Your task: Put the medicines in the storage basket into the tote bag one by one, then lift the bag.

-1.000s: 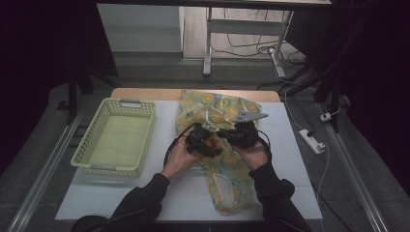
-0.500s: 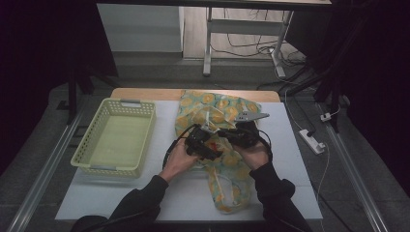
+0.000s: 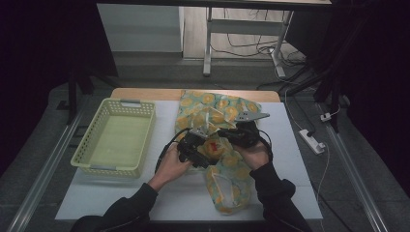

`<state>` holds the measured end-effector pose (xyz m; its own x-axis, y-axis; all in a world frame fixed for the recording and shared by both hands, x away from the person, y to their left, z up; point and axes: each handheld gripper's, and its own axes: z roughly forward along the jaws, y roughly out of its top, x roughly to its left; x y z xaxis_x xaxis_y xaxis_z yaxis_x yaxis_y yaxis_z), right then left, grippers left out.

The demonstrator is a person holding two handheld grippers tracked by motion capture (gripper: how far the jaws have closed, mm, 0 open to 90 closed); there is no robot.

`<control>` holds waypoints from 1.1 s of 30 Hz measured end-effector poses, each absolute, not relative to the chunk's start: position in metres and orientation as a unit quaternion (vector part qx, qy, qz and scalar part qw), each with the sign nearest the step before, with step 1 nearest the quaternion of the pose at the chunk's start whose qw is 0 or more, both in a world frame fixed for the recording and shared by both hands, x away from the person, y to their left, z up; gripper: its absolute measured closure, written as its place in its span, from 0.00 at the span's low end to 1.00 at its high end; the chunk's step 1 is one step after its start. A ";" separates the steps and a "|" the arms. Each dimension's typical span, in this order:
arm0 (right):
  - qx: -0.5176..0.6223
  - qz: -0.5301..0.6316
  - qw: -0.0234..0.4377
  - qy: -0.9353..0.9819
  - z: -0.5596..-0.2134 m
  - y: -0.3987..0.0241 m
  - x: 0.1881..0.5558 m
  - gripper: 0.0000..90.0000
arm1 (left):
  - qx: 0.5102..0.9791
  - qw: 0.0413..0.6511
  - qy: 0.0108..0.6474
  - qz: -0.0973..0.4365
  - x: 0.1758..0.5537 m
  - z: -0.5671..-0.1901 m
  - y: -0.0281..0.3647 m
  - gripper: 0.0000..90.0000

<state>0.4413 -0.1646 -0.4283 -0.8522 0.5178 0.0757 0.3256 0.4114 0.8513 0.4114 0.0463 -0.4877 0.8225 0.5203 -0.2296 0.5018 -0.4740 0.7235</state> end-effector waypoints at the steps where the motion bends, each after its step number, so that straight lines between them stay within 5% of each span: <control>1: 0.253 0.480 0.100 0.834 -0.428 -0.165 0.441 0.99 | 0.858 0.420 0.295 0.007 0.410 -0.487 0.048 0.00; 33: 0.250 0.484 0.099 0.833 -0.425 -0.166 0.440 0.98 | 0.888 0.377 0.265 0.006 0.386 -0.506 0.026 0.01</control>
